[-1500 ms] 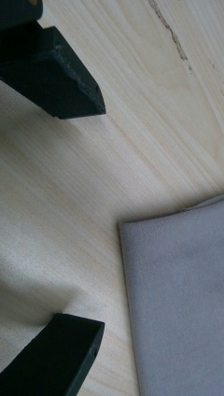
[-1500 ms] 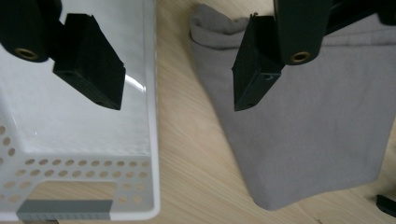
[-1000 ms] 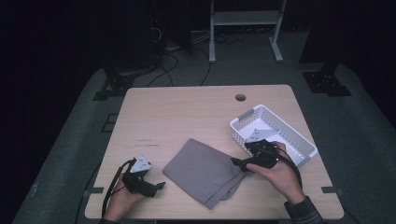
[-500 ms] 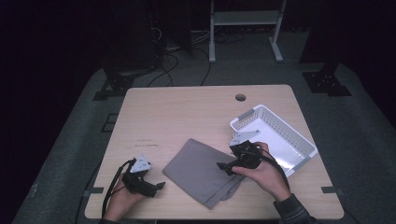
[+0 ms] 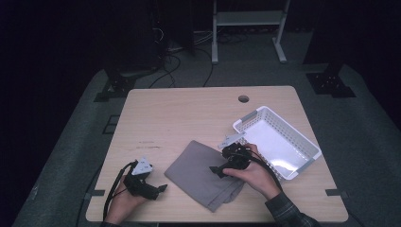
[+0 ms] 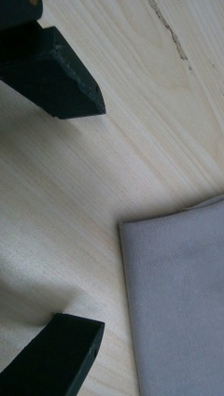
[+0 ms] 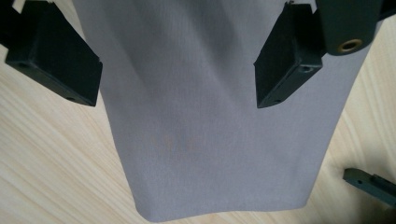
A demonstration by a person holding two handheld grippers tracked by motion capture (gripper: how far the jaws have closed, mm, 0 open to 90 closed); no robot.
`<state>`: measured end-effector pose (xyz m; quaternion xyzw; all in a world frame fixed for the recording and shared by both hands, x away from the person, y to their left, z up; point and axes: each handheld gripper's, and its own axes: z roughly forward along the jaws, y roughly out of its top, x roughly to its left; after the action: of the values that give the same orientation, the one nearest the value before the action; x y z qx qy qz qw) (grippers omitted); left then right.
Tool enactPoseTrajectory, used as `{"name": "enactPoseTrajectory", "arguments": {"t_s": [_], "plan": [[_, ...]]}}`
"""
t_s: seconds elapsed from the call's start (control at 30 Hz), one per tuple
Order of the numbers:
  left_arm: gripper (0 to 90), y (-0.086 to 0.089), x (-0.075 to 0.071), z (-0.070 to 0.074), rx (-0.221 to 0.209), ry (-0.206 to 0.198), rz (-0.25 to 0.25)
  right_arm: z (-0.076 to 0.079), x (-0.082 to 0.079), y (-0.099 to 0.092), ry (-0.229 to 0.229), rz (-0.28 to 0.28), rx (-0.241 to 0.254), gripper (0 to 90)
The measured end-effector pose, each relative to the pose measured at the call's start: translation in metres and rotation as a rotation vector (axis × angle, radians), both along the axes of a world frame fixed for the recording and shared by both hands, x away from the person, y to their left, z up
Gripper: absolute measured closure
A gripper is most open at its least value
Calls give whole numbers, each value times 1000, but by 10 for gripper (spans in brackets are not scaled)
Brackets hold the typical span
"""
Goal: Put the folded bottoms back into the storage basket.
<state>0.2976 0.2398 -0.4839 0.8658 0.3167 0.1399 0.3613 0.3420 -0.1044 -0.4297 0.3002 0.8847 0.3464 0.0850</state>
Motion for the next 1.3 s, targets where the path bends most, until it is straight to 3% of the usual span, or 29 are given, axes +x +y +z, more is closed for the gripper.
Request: {"name": "enactPoseTrajectory", "arguments": {"t_s": [0.53,0.67,0.83,1.13,1.23,1.3], "plan": [[0,0,0,0,3,0,-2,-28,16,14,47,-6,-28,101],[0,0,0,0,3,0,-2,-31,17,15,51,4,-29,84],[0,0,0,0,3,0,-2,-38,13,23,43,28,-82,7],[0,0,0,0,3,0,-2,-41,13,26,52,26,-93,0],[0,0,0,0,3,0,-2,-40,12,26,53,30,-90,35],[0,0,0,0,3,0,-1,-37,10,26,58,45,-87,140]]}}
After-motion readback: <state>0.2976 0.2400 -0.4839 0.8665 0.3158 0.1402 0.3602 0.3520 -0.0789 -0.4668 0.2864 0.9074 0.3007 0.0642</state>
